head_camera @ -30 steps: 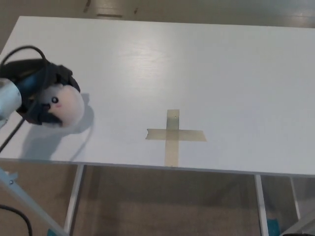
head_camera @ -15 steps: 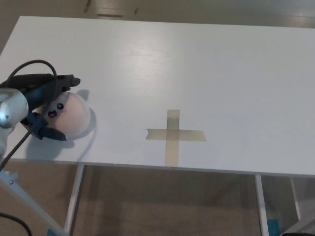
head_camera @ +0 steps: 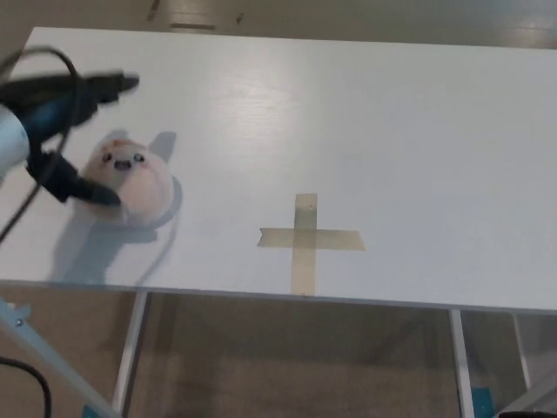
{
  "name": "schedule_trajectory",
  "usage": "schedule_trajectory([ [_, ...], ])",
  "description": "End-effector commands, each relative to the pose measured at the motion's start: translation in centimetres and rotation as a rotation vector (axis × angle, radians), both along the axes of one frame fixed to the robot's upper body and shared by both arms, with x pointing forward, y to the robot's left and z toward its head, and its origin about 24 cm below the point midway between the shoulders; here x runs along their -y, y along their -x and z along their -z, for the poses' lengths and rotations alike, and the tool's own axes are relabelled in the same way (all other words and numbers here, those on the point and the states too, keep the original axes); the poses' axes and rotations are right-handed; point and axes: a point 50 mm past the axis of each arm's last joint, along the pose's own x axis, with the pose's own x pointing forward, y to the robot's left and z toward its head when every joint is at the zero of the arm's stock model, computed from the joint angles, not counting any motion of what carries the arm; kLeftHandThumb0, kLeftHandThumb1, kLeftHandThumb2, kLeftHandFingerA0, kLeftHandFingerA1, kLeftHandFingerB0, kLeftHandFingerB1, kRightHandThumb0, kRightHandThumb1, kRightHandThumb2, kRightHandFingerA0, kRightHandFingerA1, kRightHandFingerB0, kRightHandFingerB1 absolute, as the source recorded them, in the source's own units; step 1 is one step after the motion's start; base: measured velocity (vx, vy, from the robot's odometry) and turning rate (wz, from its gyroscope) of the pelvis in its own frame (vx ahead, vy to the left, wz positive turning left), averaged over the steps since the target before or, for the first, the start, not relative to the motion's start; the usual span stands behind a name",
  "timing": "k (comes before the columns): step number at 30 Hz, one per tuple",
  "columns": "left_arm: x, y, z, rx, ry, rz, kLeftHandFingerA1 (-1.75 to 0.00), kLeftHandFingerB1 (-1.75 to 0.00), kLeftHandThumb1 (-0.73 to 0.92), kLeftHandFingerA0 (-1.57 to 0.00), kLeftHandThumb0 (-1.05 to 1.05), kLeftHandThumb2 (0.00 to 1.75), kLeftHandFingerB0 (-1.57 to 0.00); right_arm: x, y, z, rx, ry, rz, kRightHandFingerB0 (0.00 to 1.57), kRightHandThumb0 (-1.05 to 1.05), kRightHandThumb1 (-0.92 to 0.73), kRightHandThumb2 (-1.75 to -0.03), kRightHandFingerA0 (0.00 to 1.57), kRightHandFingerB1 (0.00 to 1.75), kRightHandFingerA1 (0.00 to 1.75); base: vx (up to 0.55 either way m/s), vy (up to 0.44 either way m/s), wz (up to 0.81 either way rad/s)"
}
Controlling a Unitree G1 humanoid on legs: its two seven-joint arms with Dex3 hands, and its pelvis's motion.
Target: Use the left hand to take the pink dumpling toy on a person's hand and put it on the desk.
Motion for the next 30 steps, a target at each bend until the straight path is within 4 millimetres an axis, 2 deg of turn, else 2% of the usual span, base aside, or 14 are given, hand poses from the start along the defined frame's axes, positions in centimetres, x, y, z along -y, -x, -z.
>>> schedule_trajectory([
  [1,-0.4,4.4,-6.6,0.206,0.143,0.132,0.00,-0.03,0.42,0.00,-0.97,0.69,0.00,0.3,0.6,0.2,-0.016,0.001,0.004,0.58,-0.21,-0.68,-0.60,0.76,0.44,0.50,0.00,0.000,0.00],
  [2,-0.7,6.5,-8.0,0.286,0.179,0.171,0.00,-0.04,0.42,0.00,-0.97,0.69,0.00,0.3,0.8,0.3,-0.024,0.005,0.002,0.58,-0.22,-0.68,-0.60,0.76,0.44,0.49,0.00,0.000,0.00],
  [3,-0.7,6.5,-8.0,0.286,0.179,0.171,0.00,-0.04,0.42,0.00,-0.97,0.69,0.00,0.3,0.8,0.3,-0.024,0.005,0.002,0.58,-0.22,-0.68,-0.60,0.76,0.44,0.49,0.00,0.000,0.00],
  [5,-1.1,9.8,-8.9,0.382,0.229,0.223,0.00,-0.11,0.42,0.00,-0.99,0.68,0.00,0.5,1.0,0.4,-0.029,0.006,0.003,0.57,-0.22,-0.68,-0.60,0.75,0.43,0.50,0.00,0.000,0.00],
  [6,-1.2,11.1,-8.8,0.414,0.244,0.243,0.00,-0.08,0.36,0.00,-0.70,0.85,0.00,0.5,1.1,0.4,-0.033,0.008,0.002,0.57,-0.23,-0.68,-0.60,0.75,0.43,0.49,0.00,0.000,0.00],
  [7,-1.4,12.5,-8.7,0.445,0.256,0.260,0.00,-0.08,0.36,0.00,-0.70,0.85,0.00,0.5,1.2,0.5,-0.037,0.010,0.001,0.57,-0.23,-0.68,-0.60,0.75,0.43,0.49,0.00,0.000,0.00],
  [12,-1.7,14.9,-7.8,0.470,0.286,0.284,-0.01,-0.11,0.38,0.00,-0.70,0.85,-0.01,0.6,1.4,0.6,-0.044,0.013,-0.005,0.57,-0.23,-0.68,-0.60,0.75,0.43,0.49,0.00,0.000,0.00],
  [13,-2.0,16.4,-6.8,0.429,0.325,0.302,-0.27,-0.26,0.45,-0.05,-0.77,0.54,-0.13,0.5,1.5,0.7,-0.049,0.017,-0.011,0.57,-0.22,-0.68,-0.60,0.75,0.43,0.49,0.00,0.000,0.00],
  [14,-2.2,17.5,-6.0,0.375,0.361,0.313,-0.50,-0.46,0.10,-0.02,-0.35,0.79,0.00,0.5,1.6,0.7,-0.050,0.019,-0.014,0.57,-0.22,-0.68,-0.60,0.75,0.43,0.49,0.00,0.000,0.00],
  [15,-2.5,19.3,-4.6,0.252,0.425,0.334,-0.44,-0.42,0.39,-0.30,-0.63,0.74,-0.31,0.5,1.6,0.7,-0.050,0.021,-0.015,0.57,-0.22,-0.68,-0.60,0.75,0.43,0.49,0.00,0.000,0.00],
  [17,-2.6,19.8,-4.1,0.200,0.450,0.343,-0.44,-0.42,0.39,-0.30,-0.63,0.74,-0.31,0.5,1.6,0.7,-0.049,0.021,-0.014,0.57,-0.22,-0.68,-0.60,0.75,0.43,0.49,0.00,0.000,0.00],
  [18,-3.0,21.2,-2.6,0.040,0.513,0.368,-0.46,-0.39,0.44,-0.58,-0.53,0.54,-0.47,0.5,1.6,0.7,-0.048,0.023,-0.015,0.57,-0.22,-0.68,-0.60,0.75,0.43,0.49,0.00,0.000,0.00],
  [22,-3.8,22.5,0.1,-0.175,0.612,0.372,-0.52,-0.43,0.48,-0.67,-0.44,0.54,-0.55,0.5,1.1,0.5,-0.040,0.025,-0.019,0.58,-0.22,-0.68,-0.60,0.76,0.43,0.49,0.00,0.000,0.00],
  [30,-7.4,24.4,7.8,-0.567,0.763,0.138,-0.48,-0.37,0.49,-0.60,-0.45,0.54,-0.45,0.3,1.6,0.8,-0.052,0.018,-0.022,0.56,-0.22,-0.68,-0.60,0.75,0.43,0.49,0.00,0.000,0.00],
])
